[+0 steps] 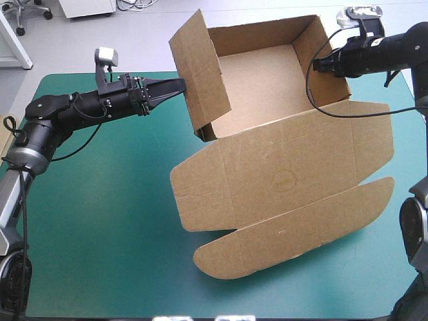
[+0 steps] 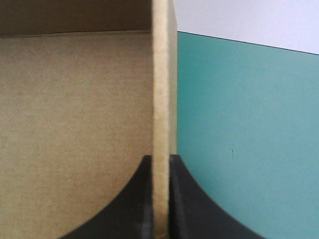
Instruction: Fold the box
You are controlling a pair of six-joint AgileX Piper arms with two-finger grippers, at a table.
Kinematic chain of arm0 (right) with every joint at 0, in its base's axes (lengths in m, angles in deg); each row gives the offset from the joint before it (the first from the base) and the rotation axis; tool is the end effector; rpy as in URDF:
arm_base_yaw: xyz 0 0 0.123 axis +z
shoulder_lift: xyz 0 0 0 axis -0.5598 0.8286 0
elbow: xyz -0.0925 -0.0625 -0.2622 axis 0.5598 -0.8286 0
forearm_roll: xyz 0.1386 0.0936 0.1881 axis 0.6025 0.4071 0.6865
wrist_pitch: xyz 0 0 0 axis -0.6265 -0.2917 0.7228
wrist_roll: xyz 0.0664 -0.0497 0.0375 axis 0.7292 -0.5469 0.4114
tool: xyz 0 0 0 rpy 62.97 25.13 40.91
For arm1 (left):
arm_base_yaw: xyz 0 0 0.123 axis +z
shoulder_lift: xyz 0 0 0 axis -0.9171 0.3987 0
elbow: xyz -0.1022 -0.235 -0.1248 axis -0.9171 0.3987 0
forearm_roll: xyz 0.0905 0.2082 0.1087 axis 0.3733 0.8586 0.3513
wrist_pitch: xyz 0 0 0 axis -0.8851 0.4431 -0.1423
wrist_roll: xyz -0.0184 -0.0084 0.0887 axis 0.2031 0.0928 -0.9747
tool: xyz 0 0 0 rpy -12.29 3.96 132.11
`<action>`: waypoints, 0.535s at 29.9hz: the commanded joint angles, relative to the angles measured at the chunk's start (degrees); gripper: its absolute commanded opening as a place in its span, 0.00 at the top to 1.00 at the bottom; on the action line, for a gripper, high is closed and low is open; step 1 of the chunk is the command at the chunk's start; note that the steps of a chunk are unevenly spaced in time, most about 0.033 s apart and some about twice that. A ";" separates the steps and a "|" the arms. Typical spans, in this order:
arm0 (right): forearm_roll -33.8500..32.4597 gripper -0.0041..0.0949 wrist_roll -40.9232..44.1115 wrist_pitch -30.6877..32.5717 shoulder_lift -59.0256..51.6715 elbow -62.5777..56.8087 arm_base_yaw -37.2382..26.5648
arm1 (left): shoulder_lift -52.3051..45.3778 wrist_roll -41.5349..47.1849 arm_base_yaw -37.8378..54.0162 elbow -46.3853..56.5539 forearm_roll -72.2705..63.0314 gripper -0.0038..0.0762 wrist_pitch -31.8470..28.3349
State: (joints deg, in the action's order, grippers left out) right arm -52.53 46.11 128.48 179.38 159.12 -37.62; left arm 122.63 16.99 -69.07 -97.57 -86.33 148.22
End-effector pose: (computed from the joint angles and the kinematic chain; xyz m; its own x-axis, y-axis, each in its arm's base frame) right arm 0.3919 0.0194 0.4514 -0.6296 -0.0621 -0.7744 -0.3776 0.8956 0.2352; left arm 0.3137 -0.0987 0.4134 -0.6522 -0.2628 -0.7110 0.6864 0.1934 -0.7011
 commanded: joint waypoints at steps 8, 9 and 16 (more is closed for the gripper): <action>0.07 0.96 2.14 -3.15 -2.71 1.34 2.32 | -2.10 0.79 -0.73 -2.04 -0.53 0.33 -1.02; -0.08 0.96 2.14 -3.15 -2.56 1.34 2.76 | -2.10 1.30 -1.01 -2.04 -0.25 0.33 -1.02; -2.90 0.96 4.09 -3.40 -1.45 1.34 5.75 | -2.10 4.18 -3.49 -5.97 8.17 0.33 -2.61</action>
State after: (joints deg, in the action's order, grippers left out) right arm -56.81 48.72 128.08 180.43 159.12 -32.98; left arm 122.72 18.65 -71.21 -99.49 -79.00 145.89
